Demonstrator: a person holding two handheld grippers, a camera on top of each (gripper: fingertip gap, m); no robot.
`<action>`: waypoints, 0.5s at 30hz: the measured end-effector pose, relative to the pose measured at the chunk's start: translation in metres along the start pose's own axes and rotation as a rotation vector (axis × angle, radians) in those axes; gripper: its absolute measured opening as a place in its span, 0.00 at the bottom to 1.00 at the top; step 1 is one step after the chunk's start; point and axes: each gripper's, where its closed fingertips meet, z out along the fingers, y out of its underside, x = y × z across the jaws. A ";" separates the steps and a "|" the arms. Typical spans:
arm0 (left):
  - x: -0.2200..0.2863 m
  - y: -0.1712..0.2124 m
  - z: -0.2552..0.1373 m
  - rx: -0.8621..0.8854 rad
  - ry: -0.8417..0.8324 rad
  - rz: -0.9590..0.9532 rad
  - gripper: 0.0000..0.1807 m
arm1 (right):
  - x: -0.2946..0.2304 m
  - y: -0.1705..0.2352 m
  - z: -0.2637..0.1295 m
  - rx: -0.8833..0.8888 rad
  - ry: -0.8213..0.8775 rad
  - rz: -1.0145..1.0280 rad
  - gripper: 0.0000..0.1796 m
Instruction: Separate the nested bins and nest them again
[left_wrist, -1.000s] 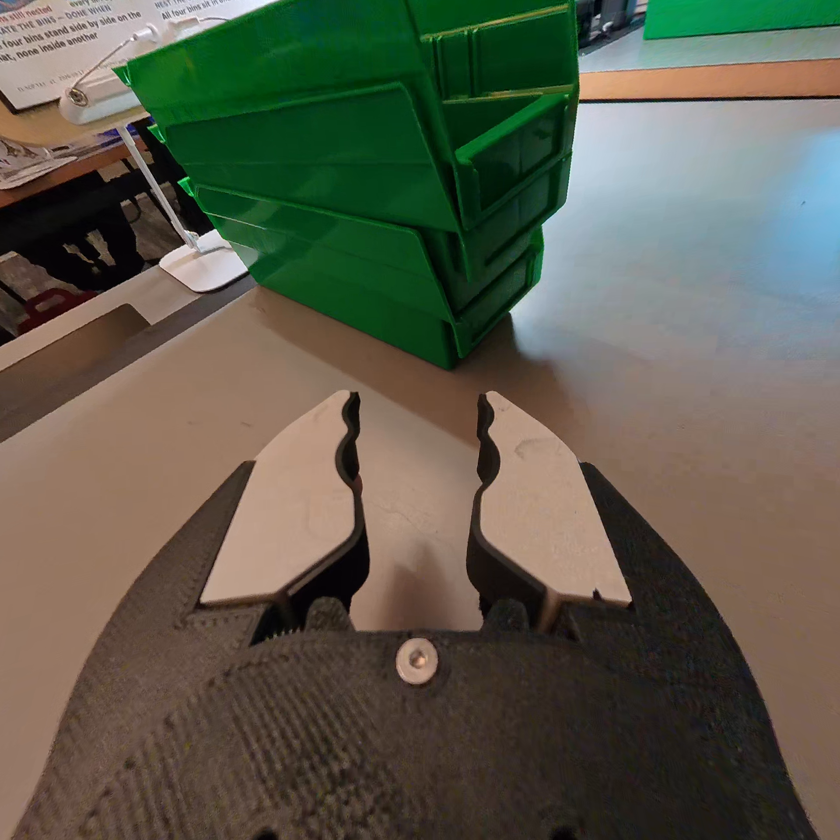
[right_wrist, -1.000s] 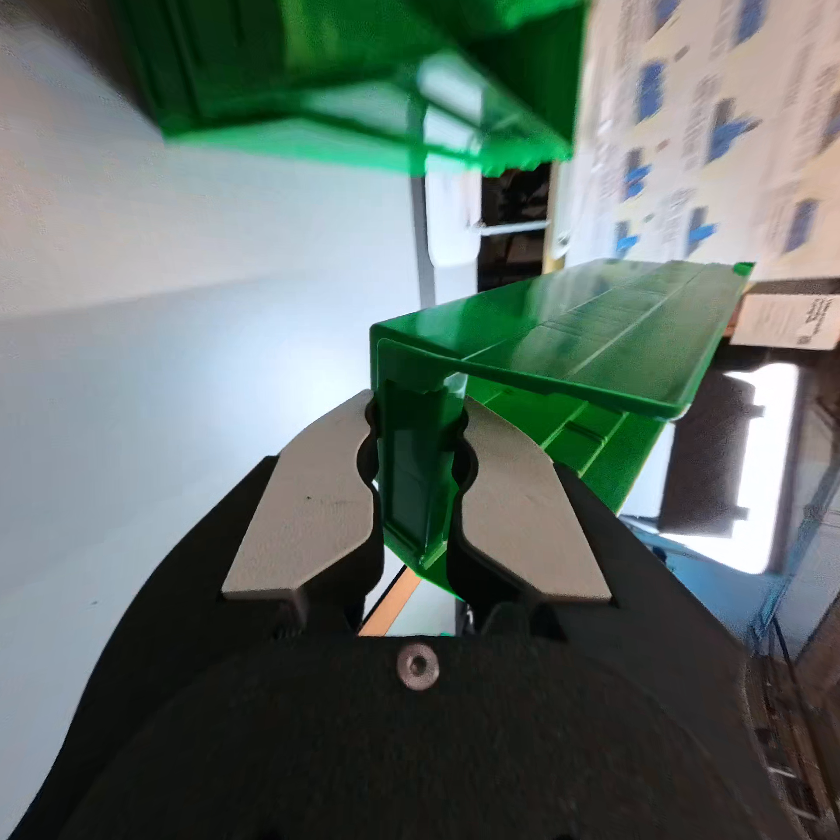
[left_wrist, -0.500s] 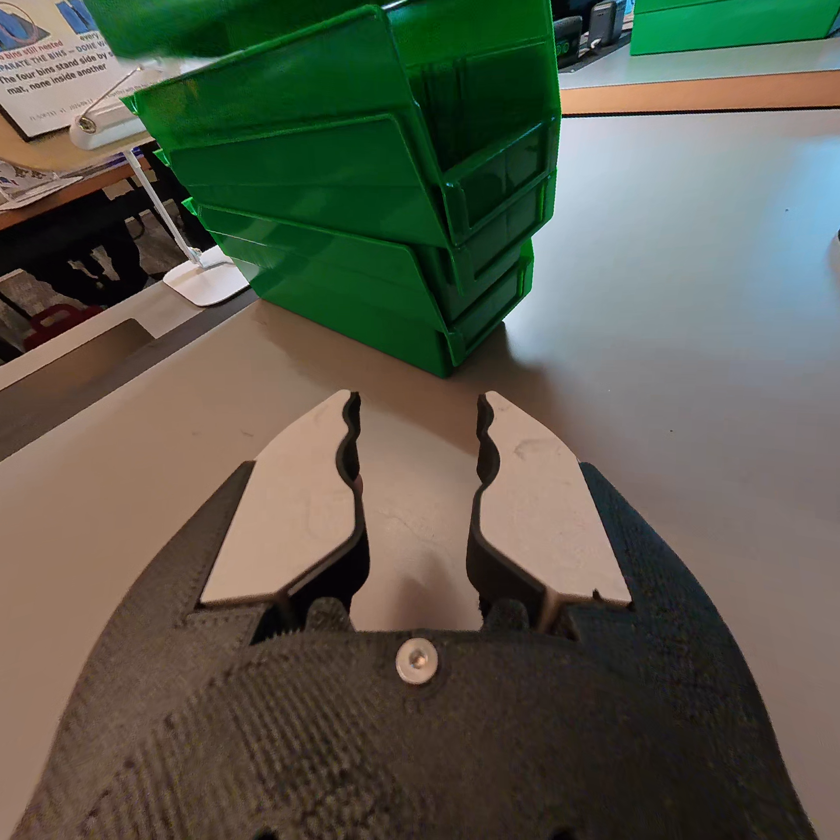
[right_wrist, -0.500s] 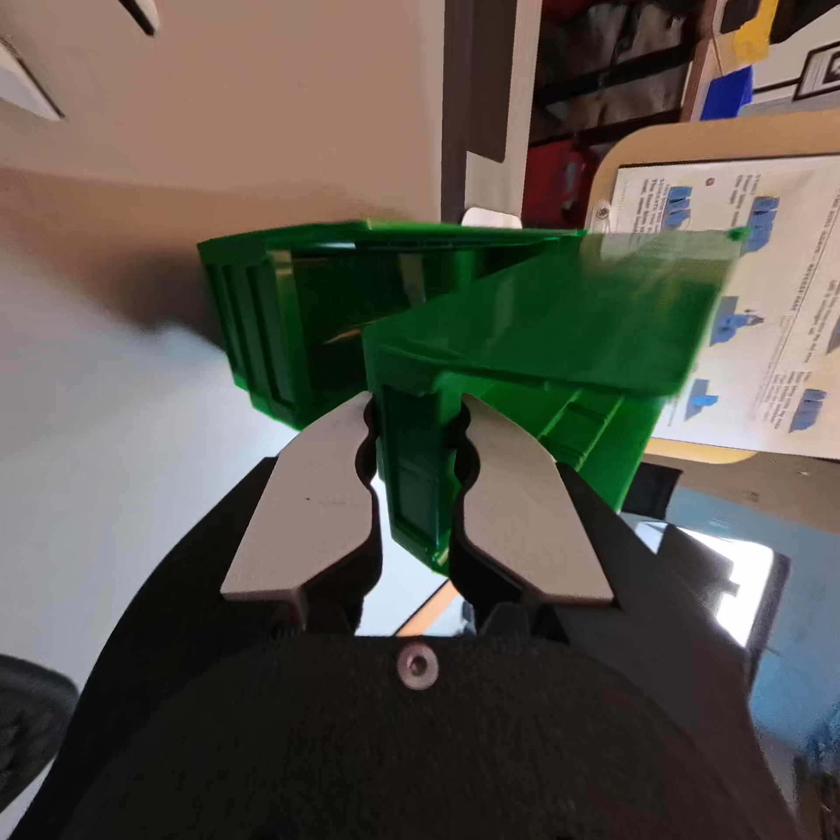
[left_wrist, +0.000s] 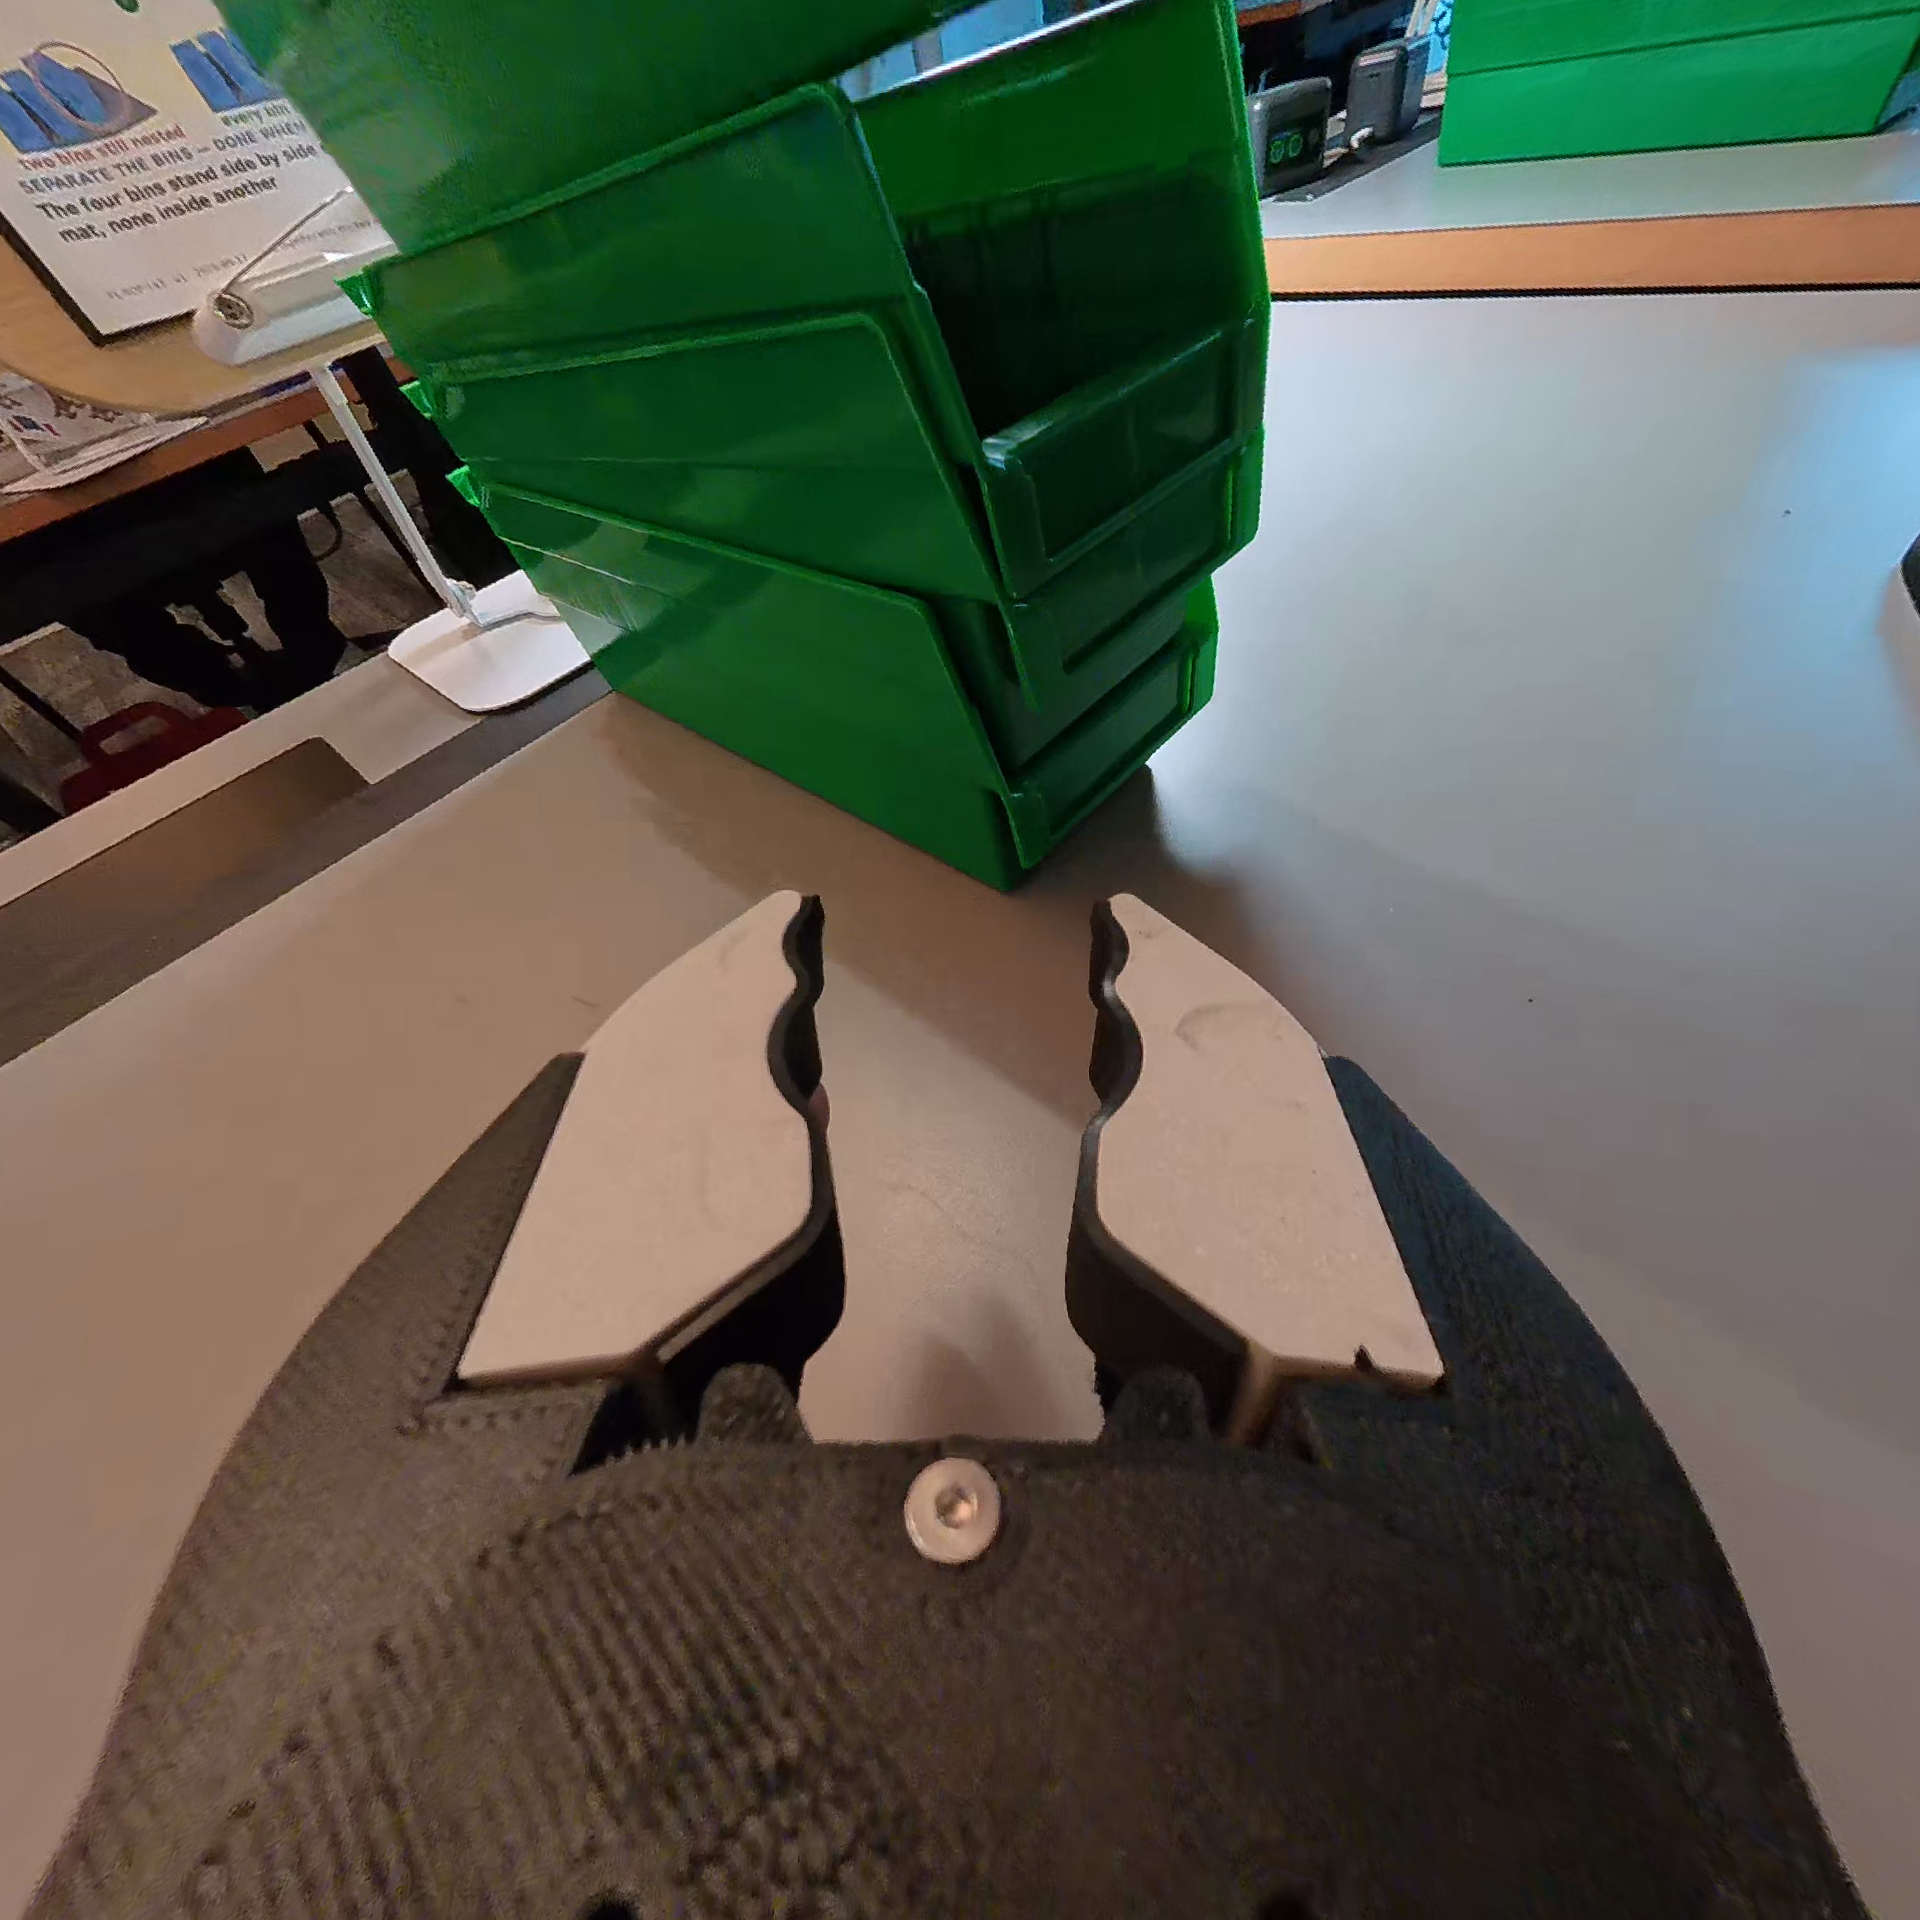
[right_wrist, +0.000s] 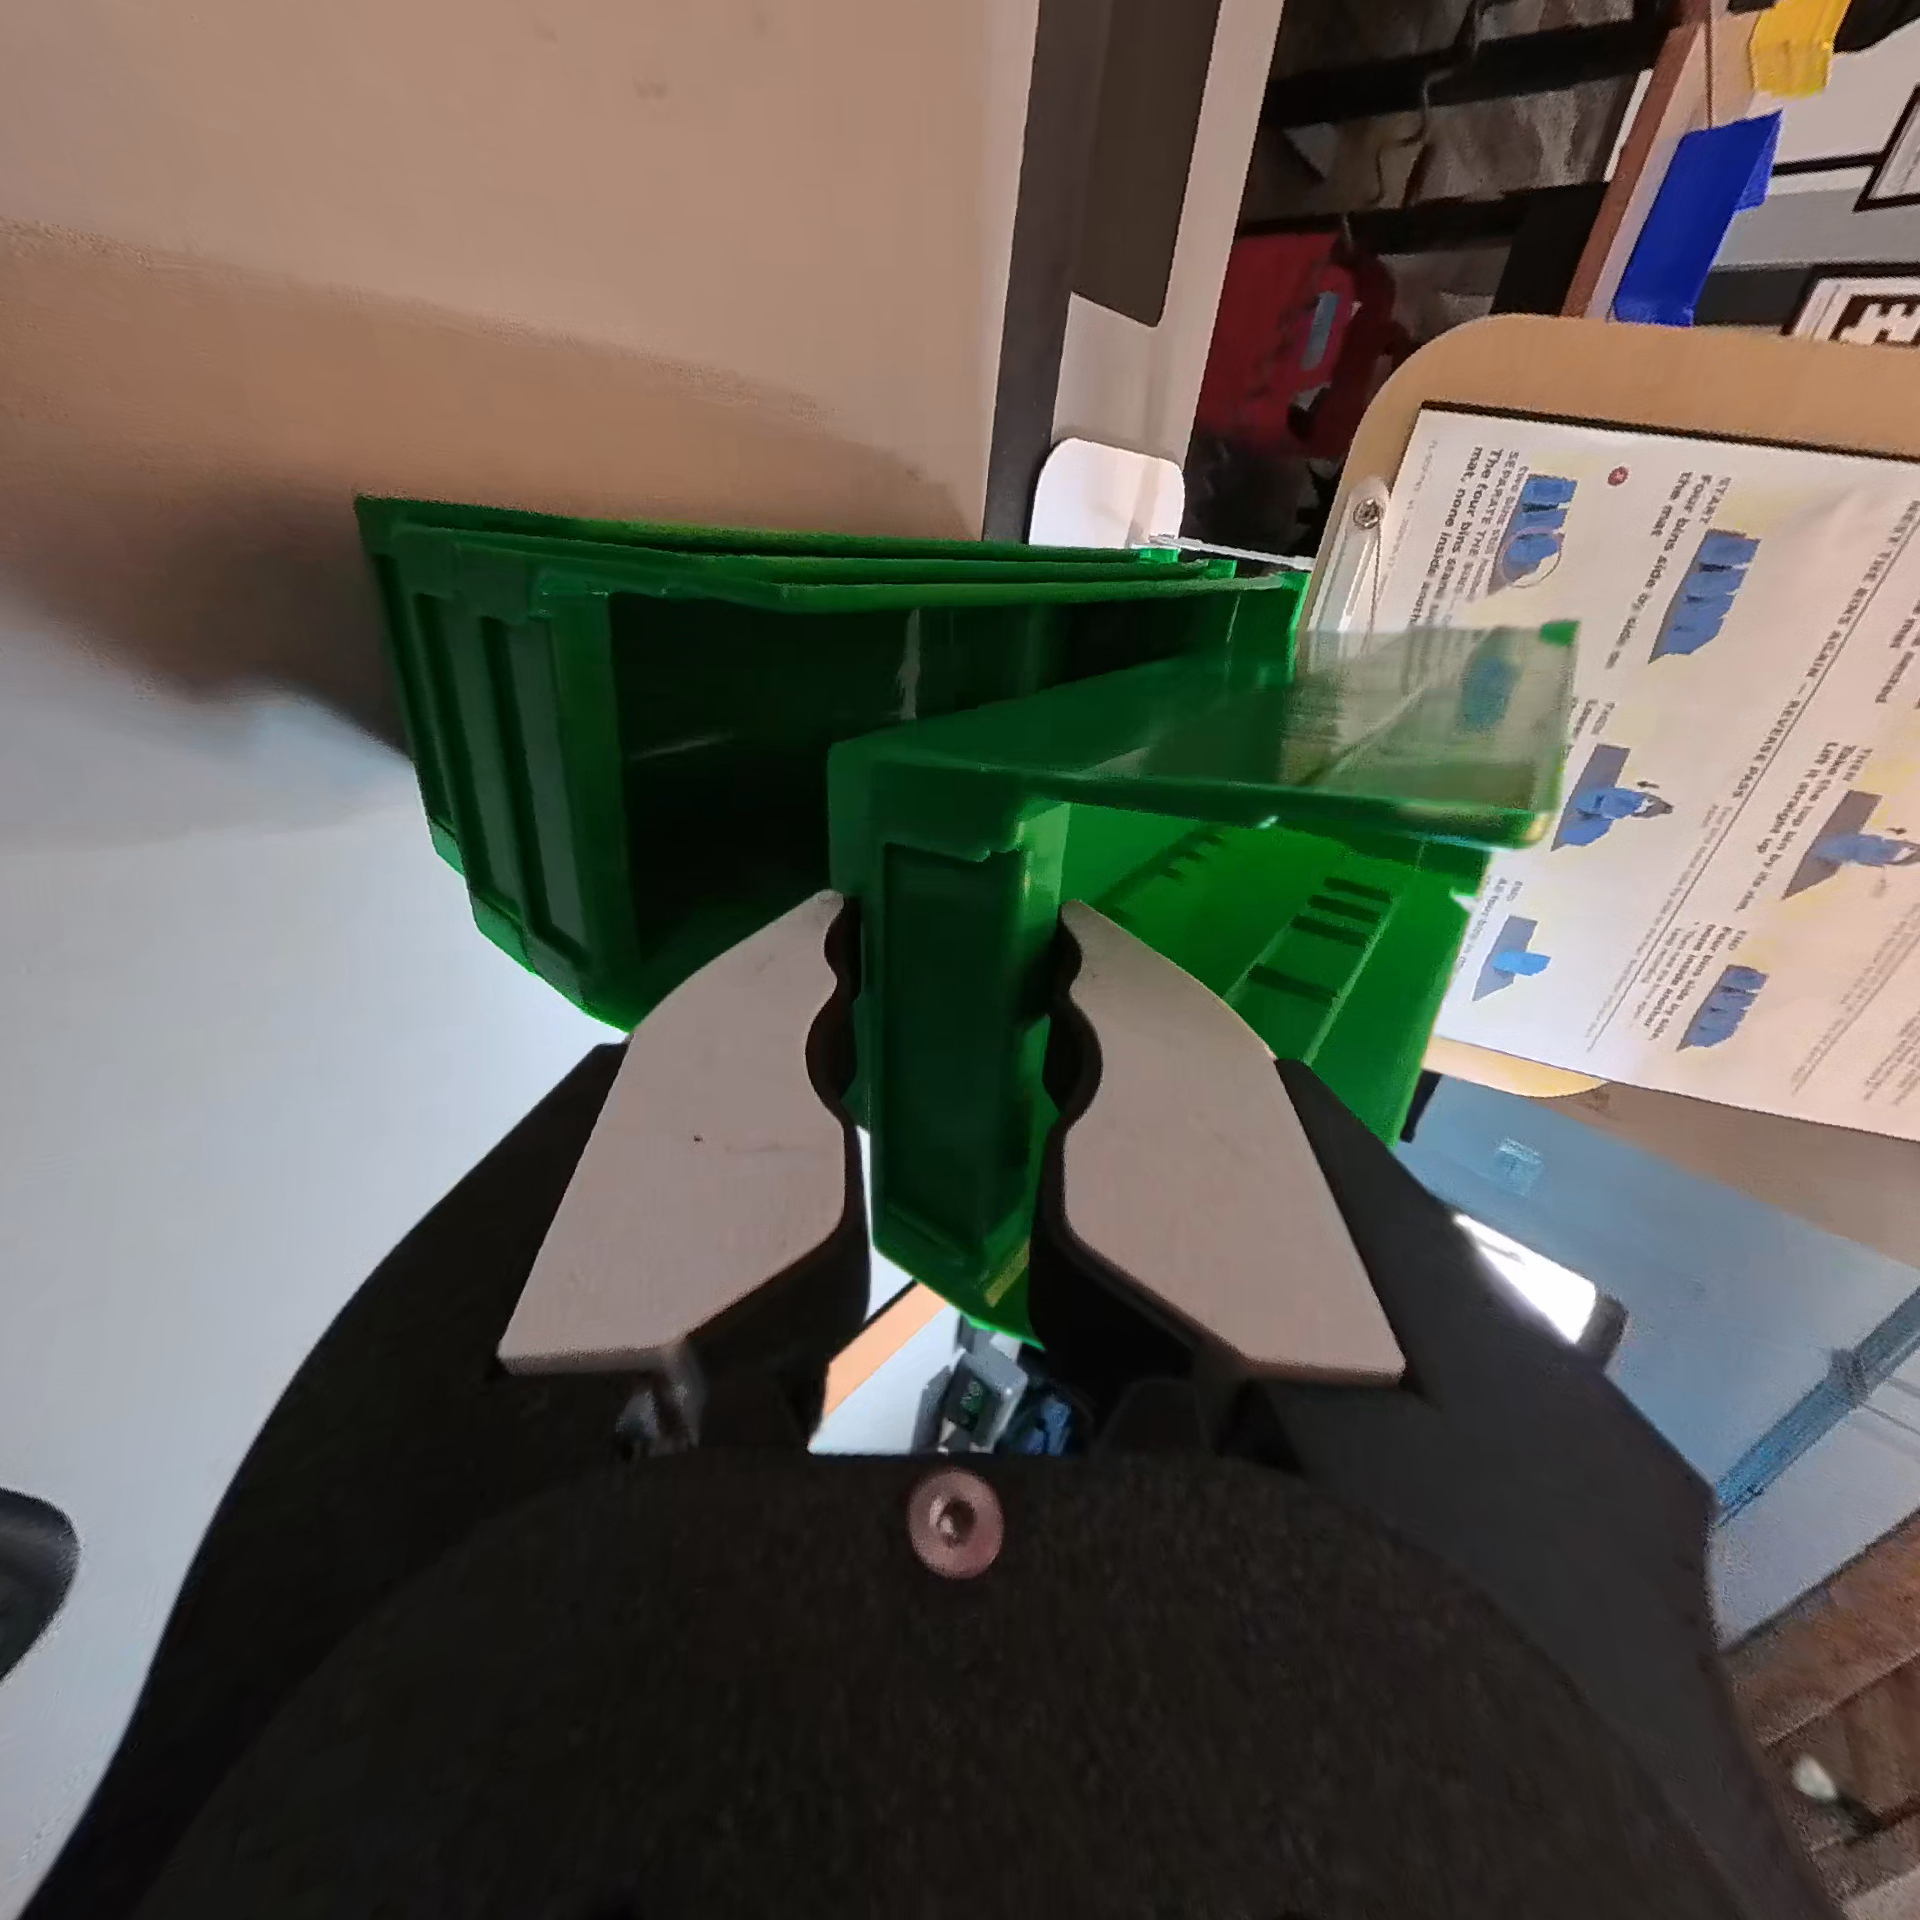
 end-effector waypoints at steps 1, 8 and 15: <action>0.001 0.001 0.000 -0.004 0.002 0.001 0.28 | 0.000 -0.001 0.000 0.004 -0.007 -0.012 0.18; -0.001 -0.002 -0.001 0.007 -0.003 -0.001 0.27 | -0.035 -0.016 0.016 0.038 -0.098 -0.010 0.19; -0.001 -0.002 -0.002 0.011 -0.005 -0.001 0.28 | -0.044 -0.016 0.024 0.137 0.007 0.042 0.29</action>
